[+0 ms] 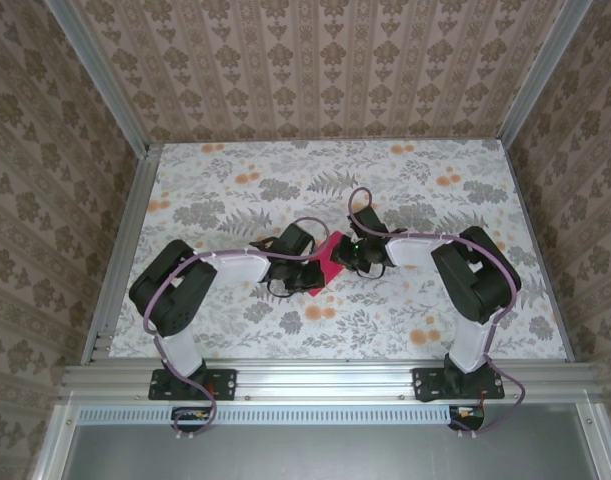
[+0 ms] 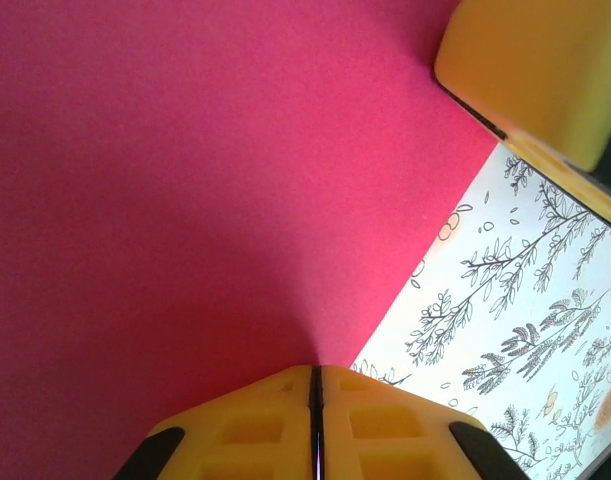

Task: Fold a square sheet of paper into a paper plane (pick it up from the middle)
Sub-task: First fold in half a square sheet of paper at the center of the table.

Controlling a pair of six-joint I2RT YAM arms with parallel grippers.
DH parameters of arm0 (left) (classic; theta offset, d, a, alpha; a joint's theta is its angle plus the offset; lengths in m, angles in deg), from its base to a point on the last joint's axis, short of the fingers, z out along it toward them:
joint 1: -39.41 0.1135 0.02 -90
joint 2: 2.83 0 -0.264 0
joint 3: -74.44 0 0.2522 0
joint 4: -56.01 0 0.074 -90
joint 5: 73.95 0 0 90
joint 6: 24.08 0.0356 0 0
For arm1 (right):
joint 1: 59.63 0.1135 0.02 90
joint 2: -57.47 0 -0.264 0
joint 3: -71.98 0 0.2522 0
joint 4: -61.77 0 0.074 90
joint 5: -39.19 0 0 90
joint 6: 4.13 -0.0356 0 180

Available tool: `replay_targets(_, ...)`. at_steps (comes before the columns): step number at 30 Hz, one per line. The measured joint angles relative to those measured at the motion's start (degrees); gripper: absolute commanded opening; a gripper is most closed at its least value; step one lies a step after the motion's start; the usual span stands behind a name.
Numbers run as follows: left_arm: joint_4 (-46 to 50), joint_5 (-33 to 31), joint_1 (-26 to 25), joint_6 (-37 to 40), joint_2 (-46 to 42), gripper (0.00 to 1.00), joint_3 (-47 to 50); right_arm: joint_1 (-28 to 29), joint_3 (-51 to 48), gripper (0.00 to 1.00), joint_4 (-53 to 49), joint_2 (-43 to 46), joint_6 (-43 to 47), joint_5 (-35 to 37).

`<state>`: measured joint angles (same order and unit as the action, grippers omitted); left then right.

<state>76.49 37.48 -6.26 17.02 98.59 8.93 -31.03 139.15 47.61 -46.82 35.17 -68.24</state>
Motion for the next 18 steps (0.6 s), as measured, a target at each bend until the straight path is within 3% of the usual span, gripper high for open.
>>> replay_targets(7,0.11,-0.04,0.0,-0.02,0.0,0.08,-0.02,-0.5,-3.04,0.13,0.24,5.46,5.97,-6.12)
replay_targets(18,0.39,-0.2,0.0,-0.02,0.02,0.08,-0.15,1.49,-4.28,0.09,0.04,3.85,7.82,-9.46)
